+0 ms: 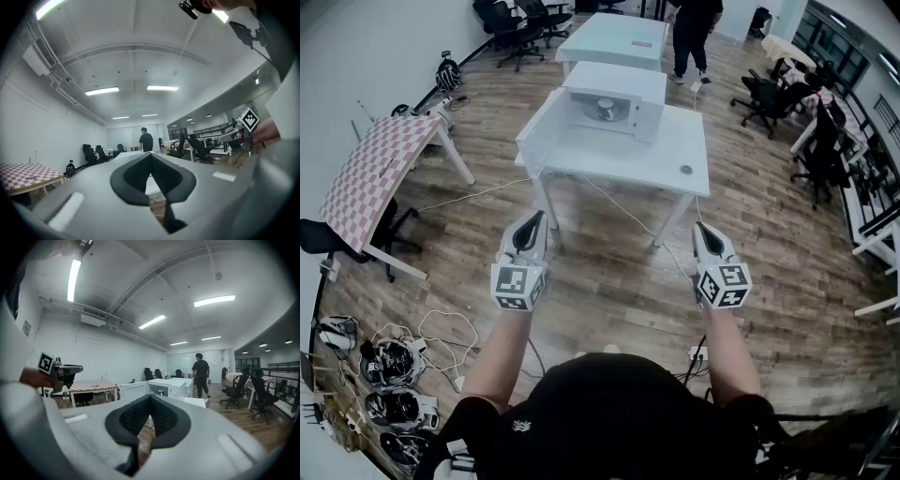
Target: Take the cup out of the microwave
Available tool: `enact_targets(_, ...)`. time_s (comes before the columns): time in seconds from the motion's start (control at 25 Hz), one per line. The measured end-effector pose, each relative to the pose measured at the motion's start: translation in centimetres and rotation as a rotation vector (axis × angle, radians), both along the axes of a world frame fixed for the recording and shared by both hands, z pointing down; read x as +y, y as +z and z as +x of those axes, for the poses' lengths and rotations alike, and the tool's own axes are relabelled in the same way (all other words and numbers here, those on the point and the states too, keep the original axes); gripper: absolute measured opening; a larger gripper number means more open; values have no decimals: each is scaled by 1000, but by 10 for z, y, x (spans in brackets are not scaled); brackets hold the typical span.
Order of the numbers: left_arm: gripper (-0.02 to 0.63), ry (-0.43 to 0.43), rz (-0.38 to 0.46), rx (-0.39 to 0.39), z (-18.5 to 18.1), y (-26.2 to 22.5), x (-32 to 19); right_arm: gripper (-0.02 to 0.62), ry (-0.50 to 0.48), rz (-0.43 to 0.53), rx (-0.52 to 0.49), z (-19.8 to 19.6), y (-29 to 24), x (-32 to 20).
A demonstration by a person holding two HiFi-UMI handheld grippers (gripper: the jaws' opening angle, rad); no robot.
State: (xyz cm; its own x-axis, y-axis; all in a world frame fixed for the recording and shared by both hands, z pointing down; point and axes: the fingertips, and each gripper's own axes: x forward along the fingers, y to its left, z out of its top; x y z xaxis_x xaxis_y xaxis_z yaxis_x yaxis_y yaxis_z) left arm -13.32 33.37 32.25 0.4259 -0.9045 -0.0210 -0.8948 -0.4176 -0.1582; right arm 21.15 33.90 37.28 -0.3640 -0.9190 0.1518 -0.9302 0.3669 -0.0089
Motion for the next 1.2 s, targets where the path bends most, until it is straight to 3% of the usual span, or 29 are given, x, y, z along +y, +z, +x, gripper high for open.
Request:
enact_targets(0.84, 6, -53, 21, -30, 41, -15, -10, 0, -41, 30, -60, 35, -4, -30)
enact_targets(1.2, 8, -38, 53, -30, 42, -13, -43, 0, -41, 55, -79, 31, 2, -58)
